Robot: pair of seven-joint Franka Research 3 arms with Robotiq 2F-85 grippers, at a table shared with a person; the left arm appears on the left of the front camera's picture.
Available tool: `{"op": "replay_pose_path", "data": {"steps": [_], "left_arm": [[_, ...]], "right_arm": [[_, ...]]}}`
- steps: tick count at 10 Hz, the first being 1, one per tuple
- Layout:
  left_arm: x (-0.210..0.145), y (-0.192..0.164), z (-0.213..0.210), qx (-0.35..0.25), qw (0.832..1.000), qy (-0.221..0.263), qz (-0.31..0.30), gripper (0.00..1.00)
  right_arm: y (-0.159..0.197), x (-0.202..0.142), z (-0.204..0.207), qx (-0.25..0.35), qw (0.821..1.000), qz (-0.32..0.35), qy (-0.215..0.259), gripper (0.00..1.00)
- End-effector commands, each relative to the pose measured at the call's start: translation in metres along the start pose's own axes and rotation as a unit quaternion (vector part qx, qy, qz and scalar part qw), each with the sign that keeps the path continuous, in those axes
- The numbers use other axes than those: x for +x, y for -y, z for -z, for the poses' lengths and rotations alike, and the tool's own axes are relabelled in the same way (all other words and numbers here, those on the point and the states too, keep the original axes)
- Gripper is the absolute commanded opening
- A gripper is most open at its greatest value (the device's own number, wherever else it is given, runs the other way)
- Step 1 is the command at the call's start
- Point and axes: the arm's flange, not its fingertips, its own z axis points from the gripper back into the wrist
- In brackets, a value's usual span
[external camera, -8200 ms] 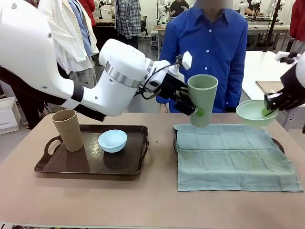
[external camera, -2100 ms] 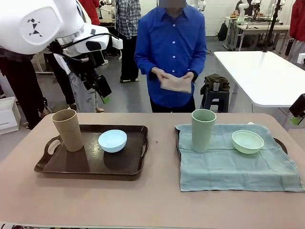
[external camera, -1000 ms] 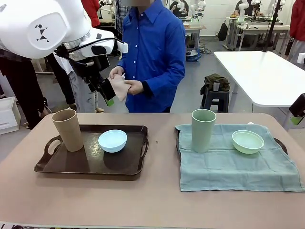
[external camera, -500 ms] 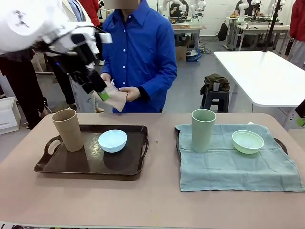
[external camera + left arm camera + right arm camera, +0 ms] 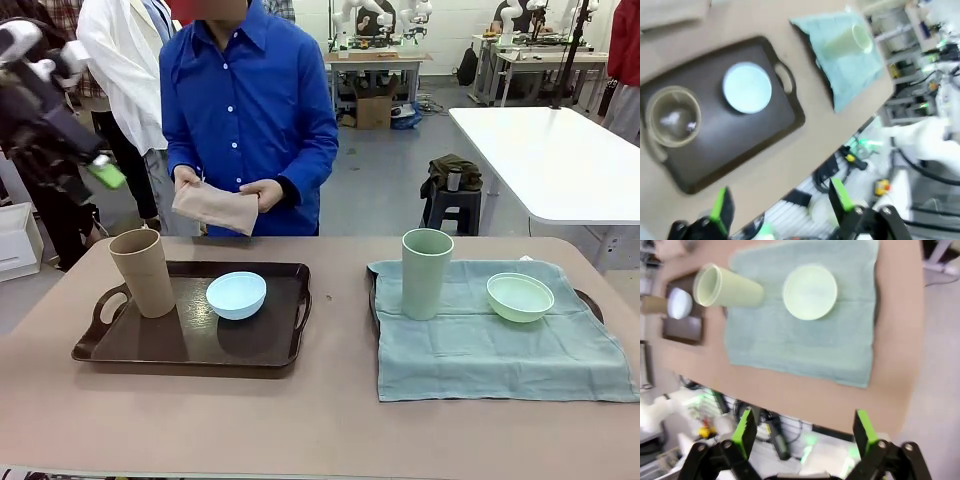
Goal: Set up a tray with a mat and arrange the tableware.
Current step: Pick up the Picnic Bowl and Reusable plastic cup from the Handle tray in front of the human's position and hold them in the air.
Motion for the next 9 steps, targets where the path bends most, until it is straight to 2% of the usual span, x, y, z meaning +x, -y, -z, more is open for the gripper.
{"op": "replay_pose_path", "data": {"steps": [1,2,4,6,7,8,9], "left_arm": [[-0.011,-0.026,-0.019,-0.034,0.997,0.033,-0.065,1.0],[-0.019,-0.045,-0.033,-0.056,0.994,0.051,-0.084,1.0],[-0.029,-0.08,-0.049,-0.127,0.983,0.074,-0.107,1.0],[-0.047,-0.122,-0.056,-0.21,0.962,0.114,-0.133,1.0],[-0.048,-0.132,-0.047,-0.191,0.966,0.104,-0.136,1.0],[-0.047,-0.106,-0.054,-0.162,0.972,0.1,-0.136,1.0],[-0.047,-0.106,-0.054,-0.162,0.972,0.1,-0.136,1.0]], "right_arm": [[0.03,0.013,-0.026,0.105,0.993,0.061,0.006,1.0],[0.047,0.013,-0.036,0.145,0.985,0.09,0.017,1.0],[0.079,0.011,-0.049,0.182,0.974,0.133,0.04,1.0],[0.1,0.008,-0.039,0.195,0.967,0.156,0.039,1.0],[0.105,0.009,-0.029,0.168,0.974,0.149,0.044,1.0],[0.094,0.006,-0.026,0.07,0.986,0.143,0.058,1.0],[0.106,0.005,-0.039,0.18,0.969,0.164,0.04,1.0]]}}
